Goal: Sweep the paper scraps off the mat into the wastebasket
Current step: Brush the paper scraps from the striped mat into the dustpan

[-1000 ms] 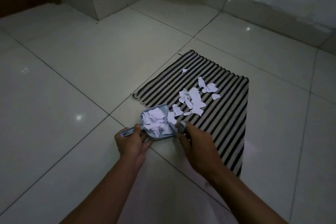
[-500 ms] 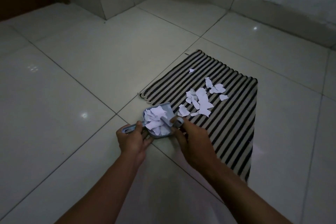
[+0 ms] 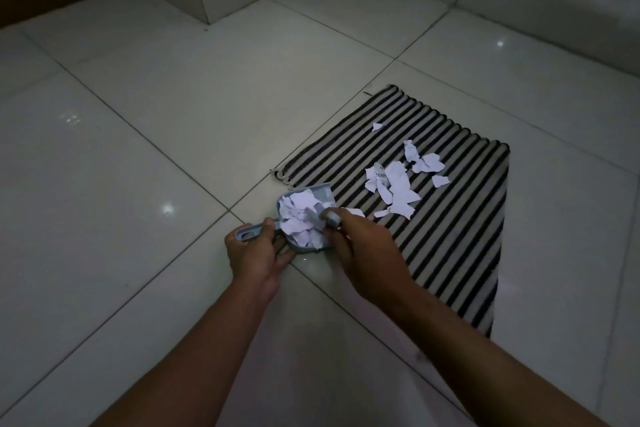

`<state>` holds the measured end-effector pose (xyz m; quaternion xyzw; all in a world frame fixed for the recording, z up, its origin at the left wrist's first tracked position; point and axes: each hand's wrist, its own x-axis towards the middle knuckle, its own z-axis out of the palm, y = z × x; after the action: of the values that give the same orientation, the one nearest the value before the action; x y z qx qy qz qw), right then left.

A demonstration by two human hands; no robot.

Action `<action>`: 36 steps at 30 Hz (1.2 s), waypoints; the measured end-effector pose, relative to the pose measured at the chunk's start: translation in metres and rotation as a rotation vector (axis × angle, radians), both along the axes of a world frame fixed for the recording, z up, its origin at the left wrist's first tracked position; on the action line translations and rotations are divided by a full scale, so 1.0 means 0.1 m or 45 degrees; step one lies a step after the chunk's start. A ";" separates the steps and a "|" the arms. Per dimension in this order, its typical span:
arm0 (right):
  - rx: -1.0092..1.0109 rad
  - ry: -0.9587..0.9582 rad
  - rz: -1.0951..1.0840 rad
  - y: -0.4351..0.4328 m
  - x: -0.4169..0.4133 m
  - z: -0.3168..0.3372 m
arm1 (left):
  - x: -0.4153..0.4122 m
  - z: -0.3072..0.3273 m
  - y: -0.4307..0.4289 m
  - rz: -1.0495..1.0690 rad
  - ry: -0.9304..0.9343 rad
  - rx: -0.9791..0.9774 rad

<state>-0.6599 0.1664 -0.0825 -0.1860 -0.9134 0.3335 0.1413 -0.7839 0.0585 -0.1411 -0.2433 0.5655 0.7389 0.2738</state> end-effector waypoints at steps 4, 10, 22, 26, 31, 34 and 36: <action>-0.154 0.154 -0.267 0.13 0.03 0.01 | -0.02 0.02 -0.03 -0.018 0.004 0.008; -0.212 0.067 -0.414 0.32 0.07 -0.04 | 0.00 0.05 0.00 -0.036 0.003 0.003; -0.209 0.030 -0.469 0.39 0.08 0.05 | 0.00 0.04 -0.01 -0.035 0.028 -0.009; -0.163 -0.074 -0.245 0.13 -0.02 -0.01 | 0.05 0.04 0.04 -0.035 0.020 -0.001; -0.269 0.062 -0.394 0.30 0.21 0.18 | 0.09 0.05 0.07 -0.042 -0.004 0.021; -0.123 0.008 -0.562 0.58 0.42 0.19 | 0.17 0.04 0.15 -0.048 -0.039 0.026; -0.084 -0.050 -0.561 0.64 0.48 0.12 | 0.25 0.03 0.23 -0.058 -0.051 0.023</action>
<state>-0.6122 0.2306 -0.0705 -0.3921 -0.8418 0.3205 0.1868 -0.7594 0.0813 -0.1379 -0.2426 0.5585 0.7326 0.3041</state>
